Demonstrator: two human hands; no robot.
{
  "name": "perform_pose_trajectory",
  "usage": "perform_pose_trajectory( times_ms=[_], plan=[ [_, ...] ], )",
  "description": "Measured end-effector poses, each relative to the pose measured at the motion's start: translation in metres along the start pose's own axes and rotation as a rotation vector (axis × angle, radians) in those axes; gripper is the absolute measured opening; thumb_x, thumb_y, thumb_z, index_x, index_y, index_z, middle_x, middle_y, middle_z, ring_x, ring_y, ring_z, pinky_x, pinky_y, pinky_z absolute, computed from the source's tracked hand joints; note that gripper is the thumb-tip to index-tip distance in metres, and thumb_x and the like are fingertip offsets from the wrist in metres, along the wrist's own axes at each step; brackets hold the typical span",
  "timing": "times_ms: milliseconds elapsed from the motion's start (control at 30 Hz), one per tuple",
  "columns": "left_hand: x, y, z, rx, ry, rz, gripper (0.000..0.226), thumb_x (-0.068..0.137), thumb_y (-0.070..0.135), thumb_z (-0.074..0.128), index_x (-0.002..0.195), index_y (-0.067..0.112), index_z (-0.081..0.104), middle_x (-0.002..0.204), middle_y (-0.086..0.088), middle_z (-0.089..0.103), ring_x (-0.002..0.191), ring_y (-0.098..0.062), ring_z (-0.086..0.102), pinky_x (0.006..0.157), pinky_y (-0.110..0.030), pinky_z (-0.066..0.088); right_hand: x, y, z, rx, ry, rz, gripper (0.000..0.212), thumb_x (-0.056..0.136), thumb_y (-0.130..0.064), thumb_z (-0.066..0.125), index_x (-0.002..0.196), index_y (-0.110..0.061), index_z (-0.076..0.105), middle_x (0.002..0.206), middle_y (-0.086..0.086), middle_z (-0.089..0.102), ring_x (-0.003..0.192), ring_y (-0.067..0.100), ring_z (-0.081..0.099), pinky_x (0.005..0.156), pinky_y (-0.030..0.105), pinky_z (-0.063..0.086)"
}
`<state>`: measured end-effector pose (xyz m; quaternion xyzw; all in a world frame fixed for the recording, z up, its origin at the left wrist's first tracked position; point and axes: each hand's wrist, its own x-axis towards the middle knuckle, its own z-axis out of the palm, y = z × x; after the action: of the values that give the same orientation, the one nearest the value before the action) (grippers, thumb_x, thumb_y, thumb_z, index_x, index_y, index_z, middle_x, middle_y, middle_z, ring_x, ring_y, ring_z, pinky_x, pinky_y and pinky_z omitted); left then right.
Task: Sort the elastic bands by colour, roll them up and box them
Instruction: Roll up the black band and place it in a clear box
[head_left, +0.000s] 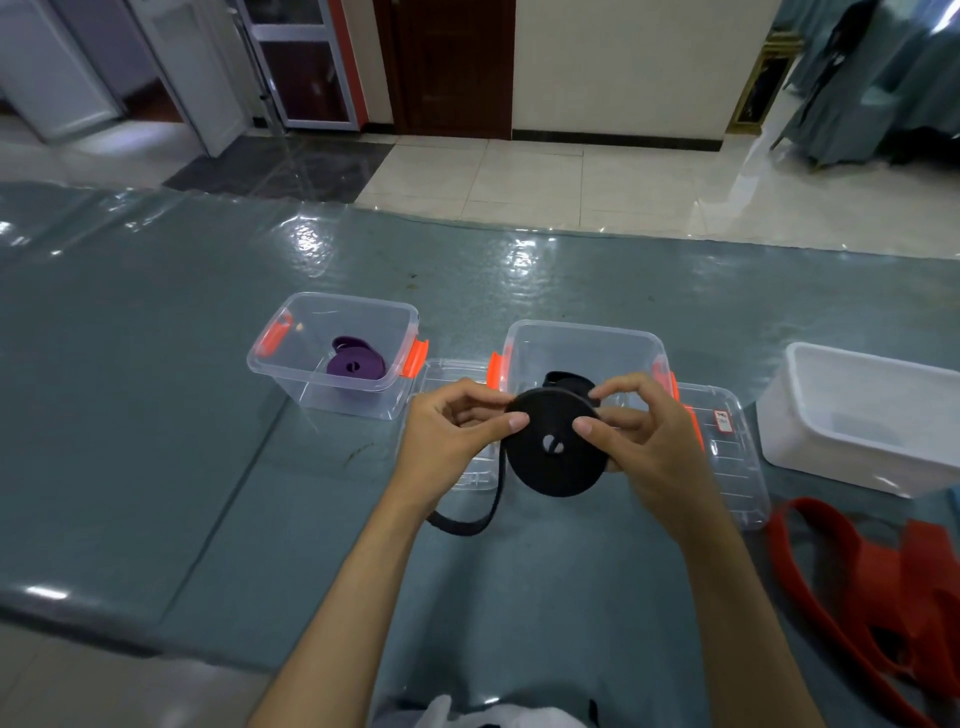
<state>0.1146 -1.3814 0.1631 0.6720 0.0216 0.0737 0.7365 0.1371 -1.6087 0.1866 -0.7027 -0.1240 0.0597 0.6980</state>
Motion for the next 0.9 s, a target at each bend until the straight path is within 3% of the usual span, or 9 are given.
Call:
perform_pose_trajectory(
  times_ms=[67, 133, 200, 300, 433, 533, 633, 800, 900],
  plan=[
    [0.0, -0.001, 0.001, -0.015, 0.006, -0.007, 0.022, 0.076, 0.008, 0.092, 0.093, 0.015, 0.081, 0.09, -0.009, 0.08, 0.086, -0.022, 0.078, 0.084, -0.028, 0.061, 0.0, 0.0, -0.002, -0.038, -0.056, -0.004, 0.049, 0.092, -0.008, 0.079, 0.13, -0.036, 0.066, 0.107, 0.008, 0.08, 0.091, 0.02, 0.08, 0.064, 0.028, 0.064],
    [0.001, -0.001, 0.001, -0.007, -0.009, -0.013, 0.021, 0.075, 0.005, 0.092, 0.091, 0.014, 0.081, 0.089, -0.008, 0.08, 0.083, -0.018, 0.076, 0.083, -0.026, 0.06, 0.0, -0.001, -0.006, -0.056, -0.173, 0.04, 0.06, 0.092, -0.012, 0.079, 0.14, -0.045, 0.062, 0.112, 0.004, 0.08, 0.096, 0.019, 0.08, 0.067, 0.029, 0.064],
    [0.0, -0.002, 0.001, 0.001, -0.04, -0.03, 0.021, 0.075, 0.005, 0.092, 0.09, 0.016, 0.08, 0.095, -0.009, 0.081, 0.086, -0.019, 0.077, 0.084, -0.026, 0.061, 0.0, -0.001, -0.007, -0.057, -0.226, 0.036, 0.054, 0.091, -0.01, 0.079, 0.134, -0.041, 0.069, 0.11, -0.002, 0.082, 0.097, 0.018, 0.08, 0.069, 0.026, 0.064],
    [-0.002, 0.001, 0.0, -0.018, -0.106, -0.073, 0.021, 0.079, 0.007, 0.089, 0.095, 0.017, 0.081, 0.103, -0.01, 0.081, 0.096, -0.022, 0.077, 0.087, -0.026, 0.06, -0.002, 0.001, -0.006, -0.005, -0.153, 0.005, 0.047, 0.087, -0.009, 0.08, 0.127, -0.033, 0.075, 0.11, -0.003, 0.082, 0.1, 0.018, 0.08, 0.073, 0.025, 0.064],
    [0.002, 0.008, -0.011, -0.008, -0.192, -0.11, 0.028, 0.081, 0.004, 0.087, 0.106, 0.016, 0.082, 0.108, -0.008, 0.081, 0.104, -0.022, 0.078, 0.088, -0.023, 0.059, -0.004, 0.005, -0.003, 0.007, -0.15, 0.016, 0.051, 0.089, -0.014, 0.079, 0.135, -0.034, 0.07, 0.115, 0.001, 0.08, 0.102, 0.021, 0.079, 0.074, 0.029, 0.064],
    [0.004, 0.012, -0.012, 0.03, -0.187, -0.076, 0.027, 0.077, 0.013, 0.092, 0.101, 0.017, 0.082, 0.103, -0.01, 0.081, 0.1, -0.027, 0.079, 0.087, -0.028, 0.061, -0.001, 0.007, -0.002, -0.038, -0.215, 0.022, 0.05, 0.09, -0.011, 0.081, 0.132, -0.036, 0.07, 0.121, -0.001, 0.077, 0.105, 0.02, 0.078, 0.074, 0.031, 0.065],
    [0.005, 0.01, -0.002, -0.004, -0.111, -0.046, 0.022, 0.073, 0.019, 0.093, 0.091, 0.019, 0.081, 0.098, -0.008, 0.082, 0.095, -0.023, 0.079, 0.085, -0.025, 0.061, 0.001, 0.007, 0.0, -0.002, -0.127, -0.022, 0.047, 0.085, -0.008, 0.084, 0.123, -0.034, 0.075, 0.115, 0.004, 0.078, 0.101, 0.022, 0.079, 0.073, 0.031, 0.065],
    [0.008, 0.012, -0.007, 0.009, -0.204, -0.07, 0.028, 0.082, 0.006, 0.088, 0.104, 0.023, 0.083, 0.11, -0.003, 0.081, 0.107, -0.019, 0.077, 0.091, -0.021, 0.057, -0.001, 0.011, 0.004, 0.016, -0.021, -0.041, 0.041, 0.084, -0.005, 0.085, 0.119, -0.021, 0.072, 0.112, 0.006, 0.08, 0.097, 0.025, 0.08, 0.072, 0.034, 0.065],
    [0.008, 0.013, -0.008, 0.069, -0.19, -0.061, 0.025, 0.079, 0.008, 0.09, 0.101, 0.017, 0.082, 0.101, -0.006, 0.082, 0.097, -0.023, 0.079, 0.084, -0.023, 0.059, -0.001, 0.012, 0.002, -0.05, -0.072, -0.019, 0.038, 0.082, -0.009, 0.087, 0.112, -0.017, 0.064, 0.108, 0.003, 0.08, 0.095, 0.023, 0.08, 0.07, 0.036, 0.066]
  ],
)
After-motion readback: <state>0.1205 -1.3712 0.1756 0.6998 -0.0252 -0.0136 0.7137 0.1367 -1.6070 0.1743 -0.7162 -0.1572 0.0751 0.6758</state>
